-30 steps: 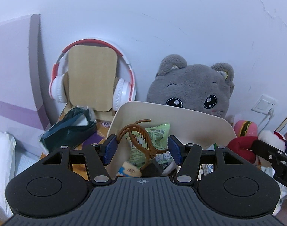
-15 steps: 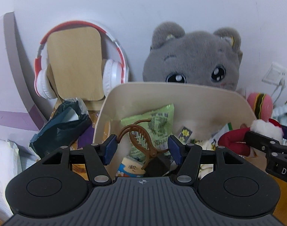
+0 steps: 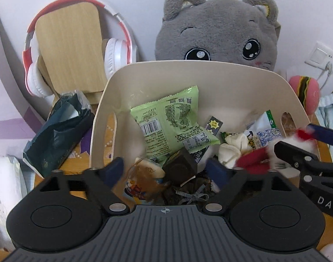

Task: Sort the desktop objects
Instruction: 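Carry both items over the beige basket and open both tools to drop them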

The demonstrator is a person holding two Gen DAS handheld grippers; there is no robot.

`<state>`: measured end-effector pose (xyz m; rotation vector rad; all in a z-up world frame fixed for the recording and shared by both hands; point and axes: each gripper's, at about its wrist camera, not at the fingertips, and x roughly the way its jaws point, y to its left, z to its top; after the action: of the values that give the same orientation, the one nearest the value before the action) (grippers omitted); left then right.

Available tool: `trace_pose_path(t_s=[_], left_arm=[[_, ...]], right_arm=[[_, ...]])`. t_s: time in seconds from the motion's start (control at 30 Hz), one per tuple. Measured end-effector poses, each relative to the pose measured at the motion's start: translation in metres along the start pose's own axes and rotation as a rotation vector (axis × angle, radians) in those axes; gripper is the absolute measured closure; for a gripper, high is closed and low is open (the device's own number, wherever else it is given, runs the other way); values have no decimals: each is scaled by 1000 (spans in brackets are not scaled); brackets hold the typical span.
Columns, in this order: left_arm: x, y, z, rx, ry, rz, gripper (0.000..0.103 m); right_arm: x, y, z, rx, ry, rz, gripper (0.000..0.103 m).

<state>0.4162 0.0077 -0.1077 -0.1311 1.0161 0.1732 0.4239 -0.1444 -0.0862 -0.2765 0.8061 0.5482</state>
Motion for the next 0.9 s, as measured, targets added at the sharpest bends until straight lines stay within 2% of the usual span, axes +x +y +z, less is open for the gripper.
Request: trace_pose_path(t_s=[0.07, 0.17, 0.2, 0.6, 0.9], left_arm=[[-4, 1, -2, 2, -25, 6, 8], [-10, 4, -2, -12, -43, -9, 5], [-12, 4, -2, -10, -47, -8, 5], [-46, 7, -8, 9, -110, 8, 3], [-86, 9, -27, 18, -151, -14, 3]], right_arm=[[-2, 0, 0, 1, -6, -3, 32], [-7, -1, 0, 9, -23, -11, 5], [-10, -1, 0, 13, -36, -15, 1], [-36, 4, 0, 25, -72, -28, 0], [-68, 12, -8, 42, -100, -37, 0]])
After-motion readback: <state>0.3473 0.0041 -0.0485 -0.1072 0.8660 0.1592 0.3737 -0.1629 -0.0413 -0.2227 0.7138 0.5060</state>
